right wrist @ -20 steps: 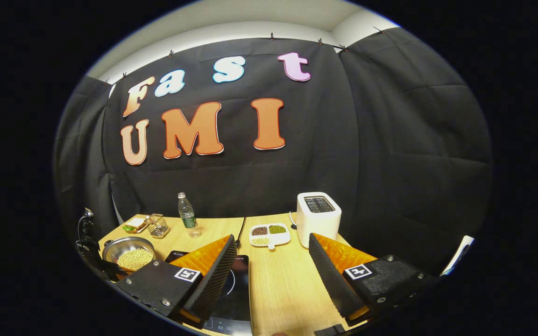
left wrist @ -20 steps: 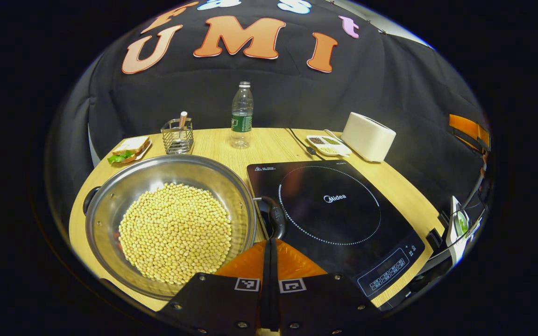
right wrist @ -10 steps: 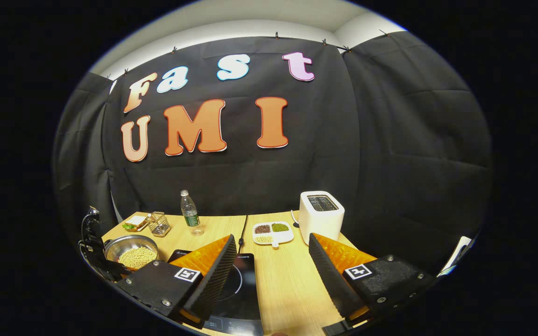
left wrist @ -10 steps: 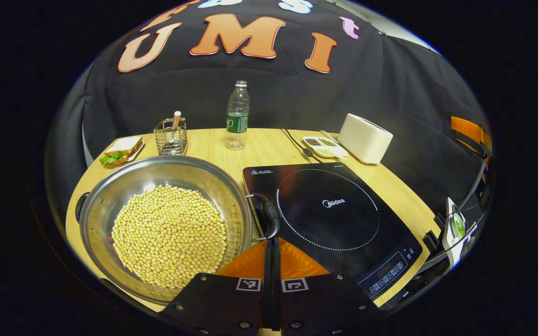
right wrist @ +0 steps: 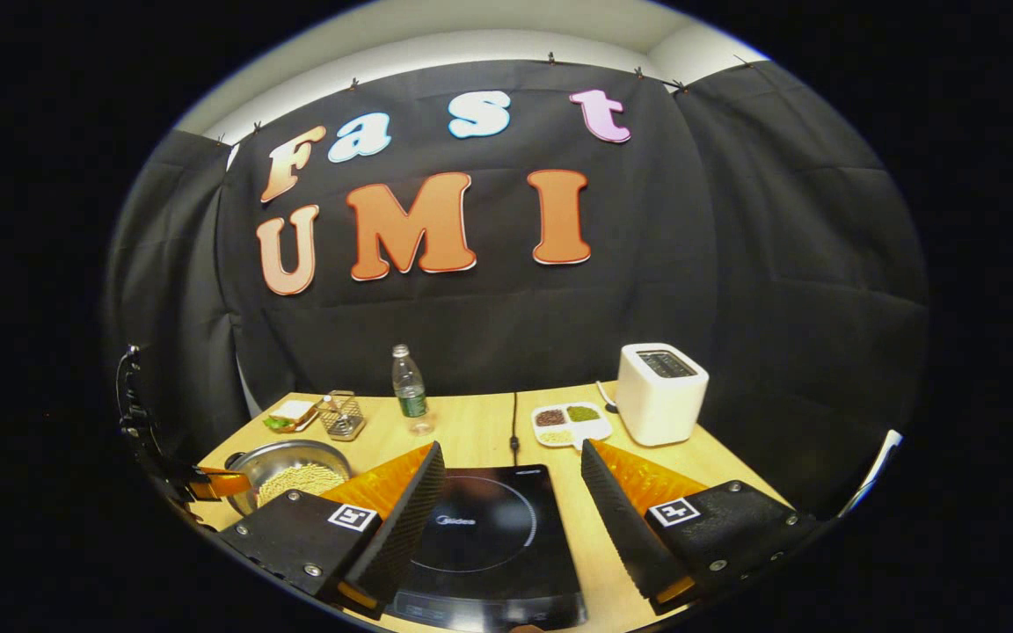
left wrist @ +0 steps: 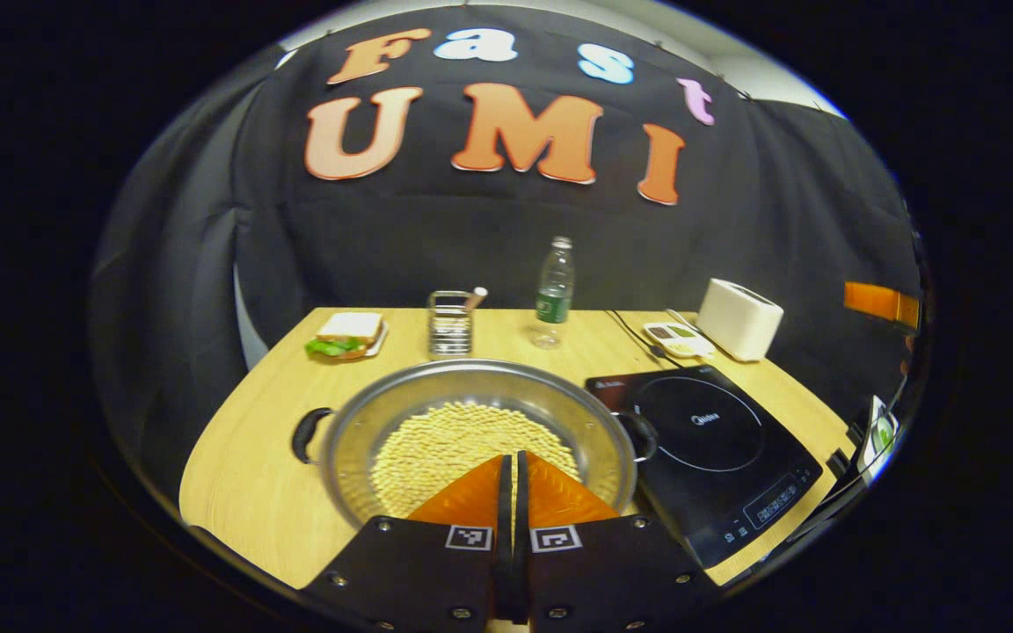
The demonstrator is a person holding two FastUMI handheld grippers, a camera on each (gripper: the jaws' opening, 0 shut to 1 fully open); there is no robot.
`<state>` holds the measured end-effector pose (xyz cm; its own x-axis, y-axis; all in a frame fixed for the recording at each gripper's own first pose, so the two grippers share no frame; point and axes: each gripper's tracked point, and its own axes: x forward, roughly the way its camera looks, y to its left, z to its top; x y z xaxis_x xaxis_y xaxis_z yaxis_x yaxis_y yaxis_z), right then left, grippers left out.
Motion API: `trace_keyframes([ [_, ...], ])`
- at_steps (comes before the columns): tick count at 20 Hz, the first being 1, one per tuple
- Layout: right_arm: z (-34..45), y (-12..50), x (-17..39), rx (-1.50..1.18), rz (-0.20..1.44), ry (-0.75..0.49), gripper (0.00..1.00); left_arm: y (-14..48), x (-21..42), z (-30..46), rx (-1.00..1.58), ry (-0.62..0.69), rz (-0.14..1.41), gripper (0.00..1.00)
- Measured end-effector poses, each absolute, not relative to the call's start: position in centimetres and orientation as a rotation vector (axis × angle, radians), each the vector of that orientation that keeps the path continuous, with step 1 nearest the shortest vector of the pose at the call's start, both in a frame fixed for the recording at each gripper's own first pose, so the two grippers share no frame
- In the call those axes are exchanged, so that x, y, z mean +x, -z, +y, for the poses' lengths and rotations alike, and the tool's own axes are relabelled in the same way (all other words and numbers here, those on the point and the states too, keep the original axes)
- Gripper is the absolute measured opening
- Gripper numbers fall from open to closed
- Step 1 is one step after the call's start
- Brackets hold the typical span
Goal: First push the handle of the pot to place it horizontally, then grasp the pot with both hands and set it on the induction cooktop.
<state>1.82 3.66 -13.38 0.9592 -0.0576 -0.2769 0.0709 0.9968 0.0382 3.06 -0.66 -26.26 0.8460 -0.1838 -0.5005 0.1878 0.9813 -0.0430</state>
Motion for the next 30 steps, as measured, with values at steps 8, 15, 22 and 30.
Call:
trace_keyframes([
  [8,14.1,19.3,3.5,0.075,0.395,0.043,1.00,25.0,5.6,9.2,-0.059,0.103,0.453,0.39],
  [15,21.0,25.5,5.7,0.069,0.522,-0.002,0.97,28.2,8.0,10.1,0.010,0.166,0.488,0.88],
  [22,23.5,30.9,7.6,0.034,0.649,0.007,0.98,31.9,9.9,12.7,0.048,0.131,0.579,0.89],
  [30,24.4,33.6,8.2,0.021,0.708,0.000,0.97,34.3,11.4,13.0,0.031,0.133,0.611,0.90],
])
